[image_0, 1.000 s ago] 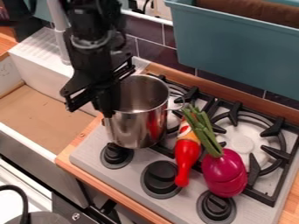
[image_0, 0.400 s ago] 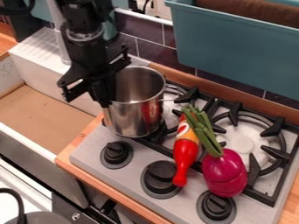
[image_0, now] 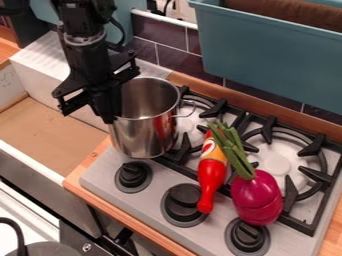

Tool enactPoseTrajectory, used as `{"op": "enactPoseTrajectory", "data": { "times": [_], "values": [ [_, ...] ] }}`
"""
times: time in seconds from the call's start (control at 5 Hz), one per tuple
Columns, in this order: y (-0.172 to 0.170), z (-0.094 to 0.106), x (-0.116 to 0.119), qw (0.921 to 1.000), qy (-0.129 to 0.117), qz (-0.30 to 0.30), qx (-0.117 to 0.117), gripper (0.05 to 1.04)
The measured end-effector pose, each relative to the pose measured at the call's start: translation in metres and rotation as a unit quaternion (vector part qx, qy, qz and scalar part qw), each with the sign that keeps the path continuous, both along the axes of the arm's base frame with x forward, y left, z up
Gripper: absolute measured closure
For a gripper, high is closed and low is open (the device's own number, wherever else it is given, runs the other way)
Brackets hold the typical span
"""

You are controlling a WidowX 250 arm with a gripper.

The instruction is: Move the silver pot to the bottom of the left burner.

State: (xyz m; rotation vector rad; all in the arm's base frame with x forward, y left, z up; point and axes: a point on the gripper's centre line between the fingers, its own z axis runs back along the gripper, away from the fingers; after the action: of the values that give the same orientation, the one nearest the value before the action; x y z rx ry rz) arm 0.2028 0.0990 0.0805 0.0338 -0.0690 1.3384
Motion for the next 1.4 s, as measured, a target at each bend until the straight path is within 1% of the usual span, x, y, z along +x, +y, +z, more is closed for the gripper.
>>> {"op": "enactPoseTrajectory", "data": {
  "times": [0.4,0.6,0.8,1.0,1.2,1.4],
  "values": [
    [-0.003,-0.002,-0.011,0.9998,-0.004,-0.017,0.004,1.030],
    [-0.003,-0.004,-0.014,0.9999,0.002,-0.015,0.006,1.012],
    [-0.003,-0.005,-0.017,0.9997,0.012,-0.022,0.005,0.868],
    [-0.005,-0.004,-0.015,0.9998,0.009,-0.018,0.008,0.619],
    [-0.007,0.005,-0.014,0.9999,-0.002,-0.011,0.002,0.320],
    [-0.011,0.021,-0.011,0.9999,-0.002,-0.008,-0.013,0.095]
  ]
}}
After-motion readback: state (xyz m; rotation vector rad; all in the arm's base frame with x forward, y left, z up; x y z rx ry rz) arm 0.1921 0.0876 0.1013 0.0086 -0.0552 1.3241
